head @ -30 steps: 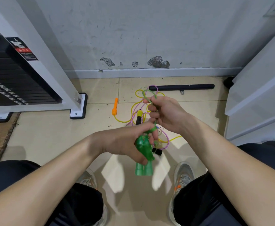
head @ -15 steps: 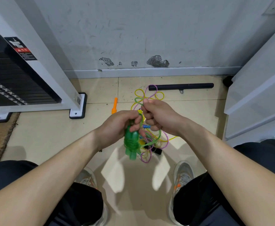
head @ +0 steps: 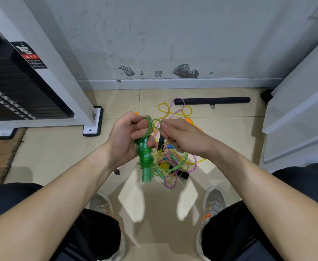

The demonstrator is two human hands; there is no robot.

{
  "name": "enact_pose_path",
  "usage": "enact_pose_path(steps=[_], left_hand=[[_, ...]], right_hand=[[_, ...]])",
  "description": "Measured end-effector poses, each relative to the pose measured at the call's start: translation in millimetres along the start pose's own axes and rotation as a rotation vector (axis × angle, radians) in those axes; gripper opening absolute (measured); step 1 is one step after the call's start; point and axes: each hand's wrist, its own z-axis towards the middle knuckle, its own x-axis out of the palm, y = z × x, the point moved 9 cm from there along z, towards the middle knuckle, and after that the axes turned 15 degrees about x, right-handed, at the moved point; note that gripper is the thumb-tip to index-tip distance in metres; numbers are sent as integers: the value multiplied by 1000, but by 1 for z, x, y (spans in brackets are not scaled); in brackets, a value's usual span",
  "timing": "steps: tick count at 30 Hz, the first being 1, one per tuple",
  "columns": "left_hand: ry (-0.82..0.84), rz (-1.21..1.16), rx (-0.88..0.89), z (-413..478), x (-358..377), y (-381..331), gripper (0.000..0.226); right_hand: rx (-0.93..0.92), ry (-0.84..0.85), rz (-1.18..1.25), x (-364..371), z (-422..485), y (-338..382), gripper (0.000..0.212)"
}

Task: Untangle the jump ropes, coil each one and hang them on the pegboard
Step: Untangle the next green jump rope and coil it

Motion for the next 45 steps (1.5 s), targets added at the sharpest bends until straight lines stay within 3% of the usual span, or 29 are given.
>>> enact_pose_path(steps=[7,17,22,29,36,41,45], left_hand=[[-9,-15,-13,-1,-1,0,33],[-9,-6,-57,-4,0,3,22],[33,19,-64,-5,4,5,20],[-4,-68,-62,-4,2,5,22],[-28,-156,-105,-4,-1,8,27],[3,-153,-141,-6,2,11,24],[7,-97,-169,-8,0,12,30]], right_hand=[[-108,-86,-215,0,2,6,41],[-124,61,-278,9,-2,9,40],[-86,-117,-322,-3,1,8,39],[-241,-264,-593,8,-11,22,37],[-253,-269,-831,16,-20,33,28],[-176,-170,-940,20,-16,29,24],[-241,-215,-944,21,-20,34,36]])
